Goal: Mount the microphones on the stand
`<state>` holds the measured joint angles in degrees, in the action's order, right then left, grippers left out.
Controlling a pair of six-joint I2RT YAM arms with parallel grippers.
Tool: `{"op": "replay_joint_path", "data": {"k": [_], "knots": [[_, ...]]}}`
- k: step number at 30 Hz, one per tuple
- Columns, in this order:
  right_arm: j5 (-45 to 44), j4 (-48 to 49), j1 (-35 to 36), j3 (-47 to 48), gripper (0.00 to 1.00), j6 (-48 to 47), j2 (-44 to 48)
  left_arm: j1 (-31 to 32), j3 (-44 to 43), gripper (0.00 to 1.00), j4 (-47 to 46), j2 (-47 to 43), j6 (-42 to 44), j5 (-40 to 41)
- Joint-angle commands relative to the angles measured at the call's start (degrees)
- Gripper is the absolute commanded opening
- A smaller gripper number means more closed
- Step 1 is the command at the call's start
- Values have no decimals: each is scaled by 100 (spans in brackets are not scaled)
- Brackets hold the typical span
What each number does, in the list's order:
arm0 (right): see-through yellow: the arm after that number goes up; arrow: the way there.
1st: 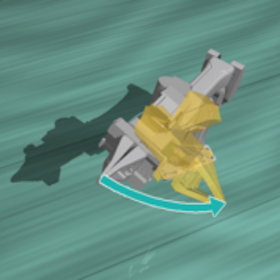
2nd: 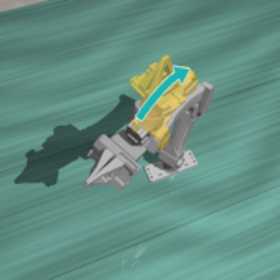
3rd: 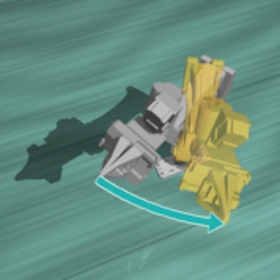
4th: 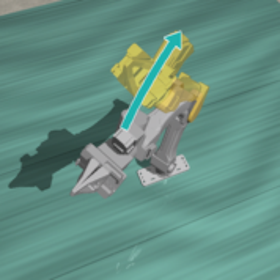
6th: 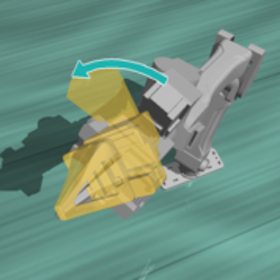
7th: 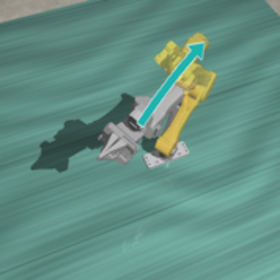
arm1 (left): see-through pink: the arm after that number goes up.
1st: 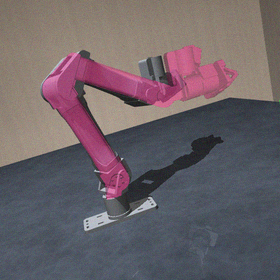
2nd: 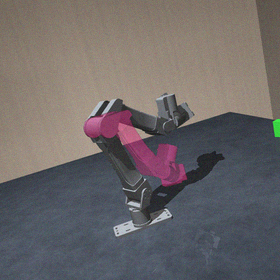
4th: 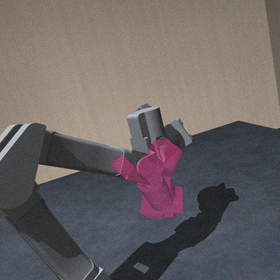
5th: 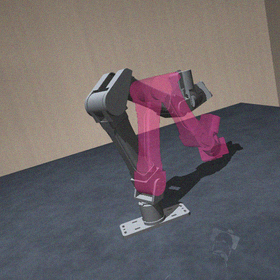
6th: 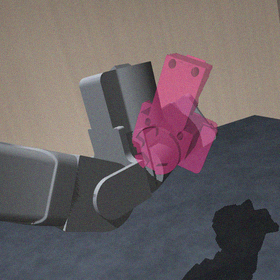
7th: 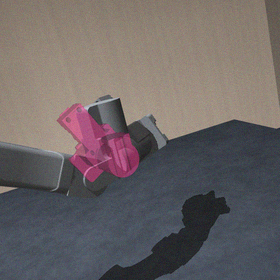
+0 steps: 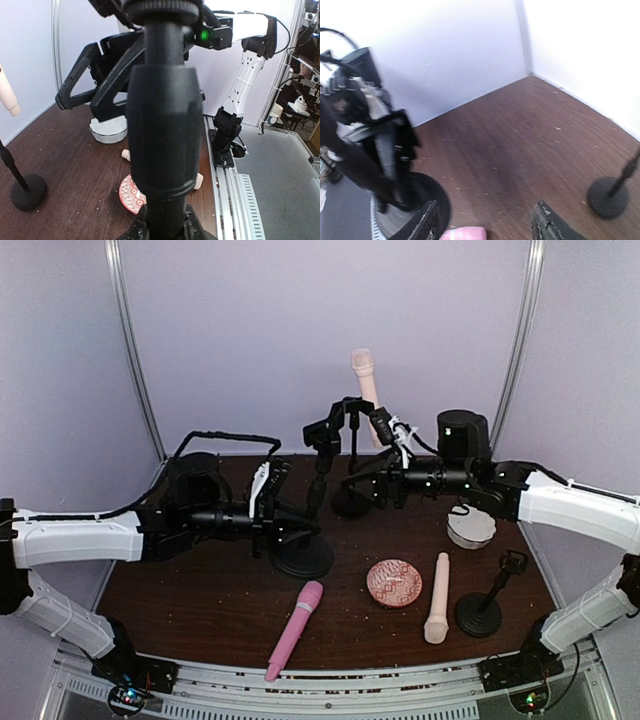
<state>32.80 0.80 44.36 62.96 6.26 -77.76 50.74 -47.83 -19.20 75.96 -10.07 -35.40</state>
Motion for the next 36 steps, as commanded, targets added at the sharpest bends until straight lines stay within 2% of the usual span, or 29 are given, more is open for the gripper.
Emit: {"op": "replay_joint_path", "data": {"k": [1,6,10,14,19,22,26,32,36], "knots": [[-522,-349,-75,-193,65,190,492,41,-229,0,-691,-236,125,697],[-1411,-152,276,-327,68,779,900,83,-455,0,-152,-75,-172,2678],[-2221,19,704,-34,70,1235,682,94,-236,0,-401,-136,-157,3522],[-2668,-68,1100,592,70,1255,54,95,-98,0,-586,-271,-20,3463],[-2944,81,1202,1082,70,1368,-530,94,-46,0,-525,-306,26,3336],[-2893,359,1221,1199,70,1429,-717,103,-23,0,-495,-375,82,3318],[-2853,169,1235,1630,70,1418,-1078,120,-67,0,-419,-439,225,3264],[-2664,376,1236,1729,70,1434,-1344,130,-119,0,-347,-381,201,3101],[-2598,391,1237,1771,64,1478,-1462,155,-130,0,-347,-370,230,3035]]}}
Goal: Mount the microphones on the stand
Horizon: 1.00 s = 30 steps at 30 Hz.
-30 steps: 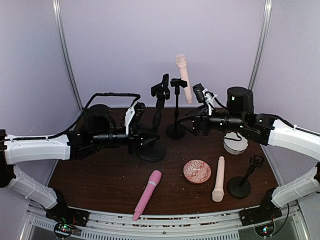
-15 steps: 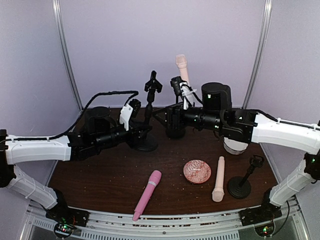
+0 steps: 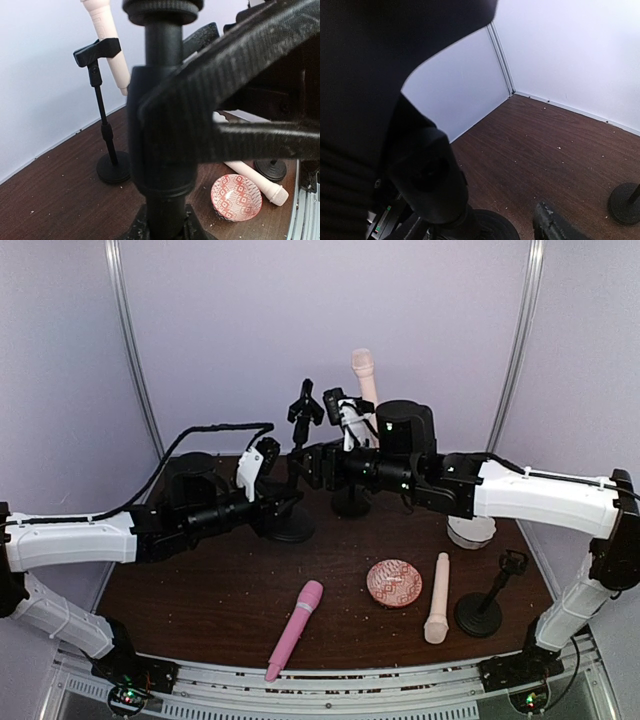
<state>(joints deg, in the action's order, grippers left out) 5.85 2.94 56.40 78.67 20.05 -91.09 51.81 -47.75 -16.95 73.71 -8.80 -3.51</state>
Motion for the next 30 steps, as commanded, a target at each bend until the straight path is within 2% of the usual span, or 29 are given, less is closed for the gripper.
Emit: {"op": "replay_joint_path", "data": {"k": [1,3,7,9,11,15,19,22,25,27,30], "knots": [[119,168,34,208,62,108,-155,53,-138,0,-577,-146,126,-154],[161,168,21,208,50,117,-166,57,-130,0,-580,-163,142,-167],[414,226,-39,102,14,67,-132,57,-146,0,-568,-162,227,-364],[777,339,-155,-24,0,55,-55,61,-175,0,-559,-156,298,-609],[1643,804,-345,-329,0,39,94,51,-238,0,-517,-144,418,-1058],[3209,1544,-607,-1132,0,-673,471,-27,-407,0,-539,-59,501,-2787],[3779,695,-632,-1271,0,-2032,673,-162,-404,0,-1137,23,-18,-3934],[4099,175,-686,-1115,0,-2333,614,-335,-311,0,-1861,136,-618,-4317],[4247,25,-692,-1036,0,-2425,646,-375,-378,0,-1648,125,-483,-4388],[4216,6,-697,-1029,8,-2459,694,-382,-384,0,-1538,109,-388,-4373],[3747,-39,-698,-1074,32,-2465,805,-382,-384,0,-1477,92,-331,-4307]]}}
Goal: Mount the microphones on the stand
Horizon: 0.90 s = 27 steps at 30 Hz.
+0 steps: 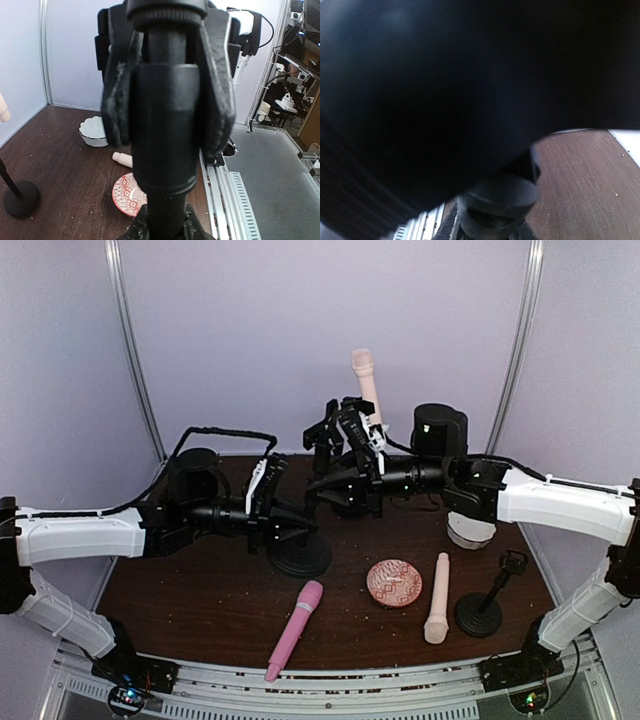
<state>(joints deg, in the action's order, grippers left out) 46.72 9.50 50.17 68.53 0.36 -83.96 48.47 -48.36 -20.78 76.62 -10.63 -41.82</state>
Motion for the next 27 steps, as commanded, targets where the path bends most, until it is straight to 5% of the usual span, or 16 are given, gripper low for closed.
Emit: {"op": "replay_joint_path", "data": {"k": [1,8,15,27], "knots": [[-652,-722,-77,-86,38,-458,144,-48,-323,0,-1069,-208,-124,-431],[-2127,-667,25,-613,61,184,898,-48,-134,0,-952,-371,-189,899],[-4537,-462,897,-488,68,1222,1012,-21,92,0,-1061,-446,-299,1783],[-4692,-518,986,551,68,1223,5,96,39,0,-852,-253,-504,2049]]}}
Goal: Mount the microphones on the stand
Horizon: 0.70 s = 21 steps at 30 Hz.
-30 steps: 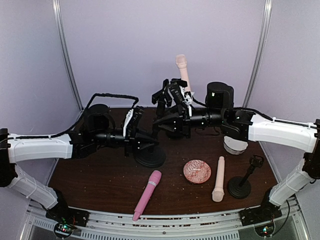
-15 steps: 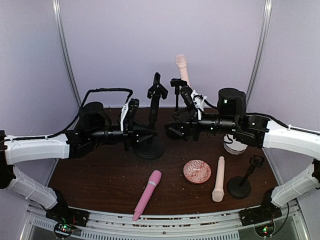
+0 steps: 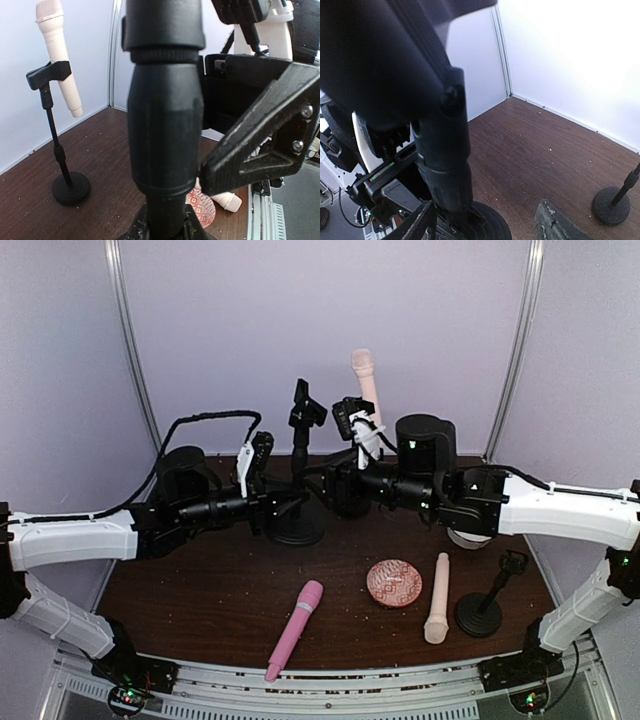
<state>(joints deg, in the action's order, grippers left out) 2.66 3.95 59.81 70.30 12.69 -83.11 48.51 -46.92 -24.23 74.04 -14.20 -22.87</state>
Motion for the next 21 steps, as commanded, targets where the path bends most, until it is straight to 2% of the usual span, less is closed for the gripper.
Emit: {"op": "replay_joint_path", "data": {"k": [1,6,11,15,21], "knots": [[-331,49,22,421,69,-61,-101,118,-119,0,-445,31,-154,222],[-370,95,-69,672,66,-292,-112,148,-134,0,-342,221,-324,374],[-78,139,-448,948,41,-116,-165,238,-108,0,-334,363,-409,487],[74,201,-794,1262,26,-32,-190,330,-89,0,-256,600,-532,641],[189,-115,-1112,1938,22,-103,-432,562,61,0,-413,980,-859,872]]}}
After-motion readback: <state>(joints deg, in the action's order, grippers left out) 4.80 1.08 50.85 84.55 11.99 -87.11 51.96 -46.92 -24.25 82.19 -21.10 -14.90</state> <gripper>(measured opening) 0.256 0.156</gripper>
